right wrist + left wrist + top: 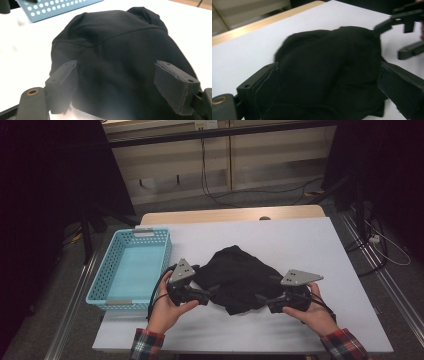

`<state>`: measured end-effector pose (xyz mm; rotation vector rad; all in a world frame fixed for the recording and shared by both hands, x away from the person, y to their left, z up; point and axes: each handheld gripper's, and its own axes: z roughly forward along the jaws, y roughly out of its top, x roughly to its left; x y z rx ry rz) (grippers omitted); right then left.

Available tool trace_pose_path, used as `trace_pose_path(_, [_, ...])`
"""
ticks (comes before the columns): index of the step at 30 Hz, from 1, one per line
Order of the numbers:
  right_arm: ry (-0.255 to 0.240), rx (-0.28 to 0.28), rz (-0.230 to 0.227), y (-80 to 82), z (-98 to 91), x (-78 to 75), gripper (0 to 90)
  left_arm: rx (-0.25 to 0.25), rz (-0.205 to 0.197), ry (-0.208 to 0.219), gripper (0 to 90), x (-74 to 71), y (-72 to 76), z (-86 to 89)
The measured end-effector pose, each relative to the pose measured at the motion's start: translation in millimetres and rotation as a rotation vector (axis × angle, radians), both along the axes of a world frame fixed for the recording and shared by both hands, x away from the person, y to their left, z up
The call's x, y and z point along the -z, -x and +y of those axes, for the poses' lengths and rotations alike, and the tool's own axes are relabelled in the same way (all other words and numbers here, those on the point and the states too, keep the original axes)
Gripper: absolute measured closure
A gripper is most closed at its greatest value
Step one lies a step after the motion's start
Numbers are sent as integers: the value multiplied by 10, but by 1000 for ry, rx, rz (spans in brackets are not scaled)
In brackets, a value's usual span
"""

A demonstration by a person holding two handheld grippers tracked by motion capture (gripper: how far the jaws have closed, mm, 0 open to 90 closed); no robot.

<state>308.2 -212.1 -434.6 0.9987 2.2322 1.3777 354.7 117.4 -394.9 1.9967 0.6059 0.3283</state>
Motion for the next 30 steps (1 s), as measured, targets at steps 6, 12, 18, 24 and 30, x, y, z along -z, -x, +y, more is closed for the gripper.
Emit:
trace_pose_path(6, [-17, 61, -4, -16, -168, 0, 168, 59, 14, -33, 124, 86, 83, -99])
trace_pose_path(12, [-31, 85, -12, -25, -235, -16, 152, 110, 67, -44, 116, 229, 154, -216])
trace_pose_path(18, [-18, 82, -11, -19, -229, -6, 147, 169, 81, -83, 89, 325, 192, -313])
trace_pose_path(24, [-14, 83, -7, -17, -235, 4, 133, 218, 97, -75, 182, 361, 221, -378])
trace_pose_path(30, [-12, 92, -10, -12, -248, 6, 126, 256, 105, -156, 301, 427, 244, -442])
